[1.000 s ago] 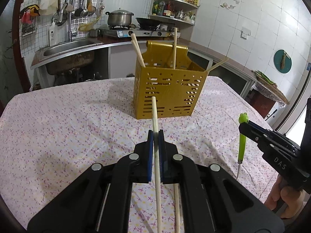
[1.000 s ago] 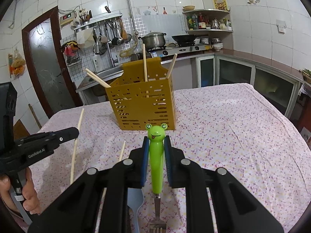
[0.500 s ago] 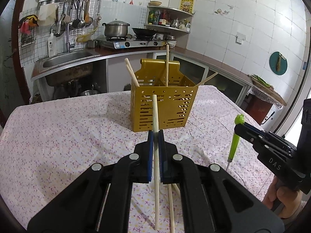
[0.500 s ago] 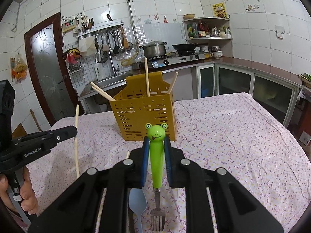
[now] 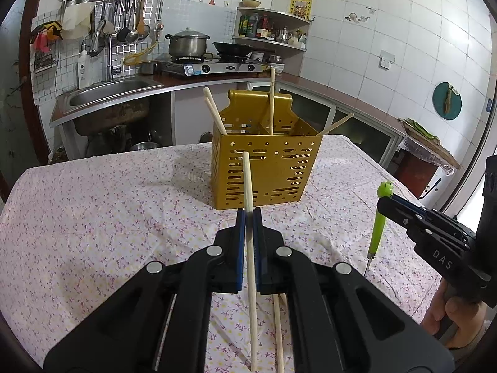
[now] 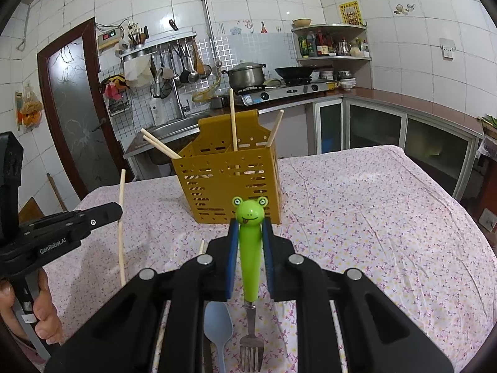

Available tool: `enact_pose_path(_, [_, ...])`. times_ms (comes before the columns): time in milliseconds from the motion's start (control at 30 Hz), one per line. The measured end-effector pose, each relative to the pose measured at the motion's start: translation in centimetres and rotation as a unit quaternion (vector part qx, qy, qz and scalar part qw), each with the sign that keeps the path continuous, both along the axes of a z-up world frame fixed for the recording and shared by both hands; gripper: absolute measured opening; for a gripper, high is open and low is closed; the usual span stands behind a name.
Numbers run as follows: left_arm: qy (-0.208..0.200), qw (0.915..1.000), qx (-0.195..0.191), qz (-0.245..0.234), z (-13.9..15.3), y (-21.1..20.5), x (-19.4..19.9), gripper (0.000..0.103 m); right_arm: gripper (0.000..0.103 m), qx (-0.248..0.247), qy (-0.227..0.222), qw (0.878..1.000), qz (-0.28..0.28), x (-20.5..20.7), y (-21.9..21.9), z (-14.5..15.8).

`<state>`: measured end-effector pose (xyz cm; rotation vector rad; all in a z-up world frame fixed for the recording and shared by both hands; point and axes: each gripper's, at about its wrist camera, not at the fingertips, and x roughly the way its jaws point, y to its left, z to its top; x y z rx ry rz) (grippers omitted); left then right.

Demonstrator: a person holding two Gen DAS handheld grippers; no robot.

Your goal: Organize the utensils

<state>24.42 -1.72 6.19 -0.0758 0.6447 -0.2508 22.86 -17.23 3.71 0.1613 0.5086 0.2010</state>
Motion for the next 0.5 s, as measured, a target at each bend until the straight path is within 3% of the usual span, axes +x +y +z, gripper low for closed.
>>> enact_pose_path(500, [-0.004, 0.9999, -0.010, -0.003, 0.73, 0.35, 0.27, 0.003, 0.016, 0.004, -0.010, 1.000, 0.000, 0.06, -0.03, 0.65])
